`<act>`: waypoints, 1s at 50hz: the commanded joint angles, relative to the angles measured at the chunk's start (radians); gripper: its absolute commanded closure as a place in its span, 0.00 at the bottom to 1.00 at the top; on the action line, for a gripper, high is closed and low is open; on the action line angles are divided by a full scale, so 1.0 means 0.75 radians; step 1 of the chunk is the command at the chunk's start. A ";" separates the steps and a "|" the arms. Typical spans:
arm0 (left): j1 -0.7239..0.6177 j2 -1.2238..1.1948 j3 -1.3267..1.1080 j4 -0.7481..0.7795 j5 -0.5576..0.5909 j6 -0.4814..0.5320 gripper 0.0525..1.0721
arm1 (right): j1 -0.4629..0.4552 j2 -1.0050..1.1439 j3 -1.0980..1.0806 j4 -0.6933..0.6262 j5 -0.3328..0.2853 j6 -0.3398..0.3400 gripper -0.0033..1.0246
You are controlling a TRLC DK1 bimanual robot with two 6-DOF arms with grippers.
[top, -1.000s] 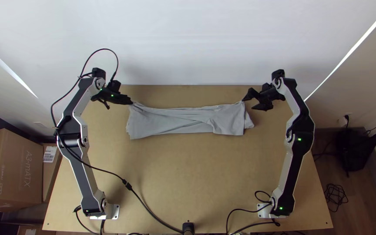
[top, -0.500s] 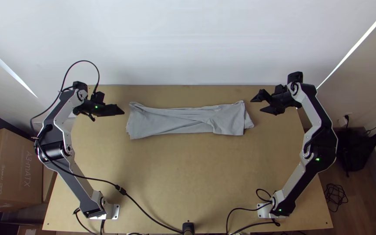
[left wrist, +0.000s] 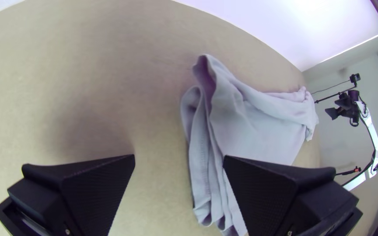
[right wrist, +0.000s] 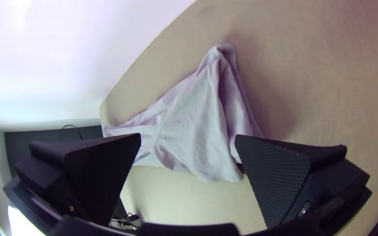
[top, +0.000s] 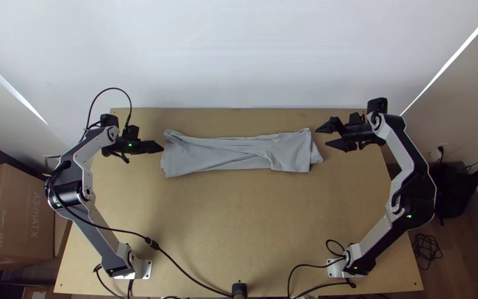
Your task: Fold the t-shirt
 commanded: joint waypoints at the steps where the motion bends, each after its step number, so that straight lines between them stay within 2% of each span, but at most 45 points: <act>1: -0.073 -0.010 -0.041 0.017 0.013 -0.061 0.05 | -0.004 -0.048 -0.052 0.008 -0.017 0.032 0.04; 22: -0.306 0.033 -0.053 0.147 -0.026 -0.220 0.06 | -0.012 -0.146 -0.142 0.031 -0.013 0.044 0.04; 24: -0.312 0.023 -0.069 0.156 -0.030 -0.220 0.15 | -0.018 -0.154 -0.152 0.035 -0.013 0.044 0.04; 26: -0.316 0.005 -0.092 0.166 -0.028 -0.216 0.32 | -0.020 -0.167 -0.165 0.035 -0.013 0.044 0.04; 27: -0.316 -0.005 -0.102 0.178 -0.030 -0.216 0.42 | -0.022 -0.173 -0.171 0.037 -0.013 0.044 0.04; 30: -0.314 -0.057 -0.161 0.250 -0.036 -0.220 0.85 | -0.026 -0.191 -0.195 0.047 -0.013 0.044 0.04; 31: -0.310 -0.077 -0.178 0.266 -0.042 -0.222 0.96 | -0.026 -0.195 -0.201 0.049 -0.013 0.044 0.04; 41: -0.141 -0.204 -0.313 0.266 -0.046 -0.151 0.98 | -0.028 -0.232 -0.263 0.082 -0.013 0.042 0.04; 50: 0.152 -0.263 -0.276 0.078 -0.038 0.021 0.98 | -0.024 -0.252 -0.306 0.119 -0.011 0.044 0.04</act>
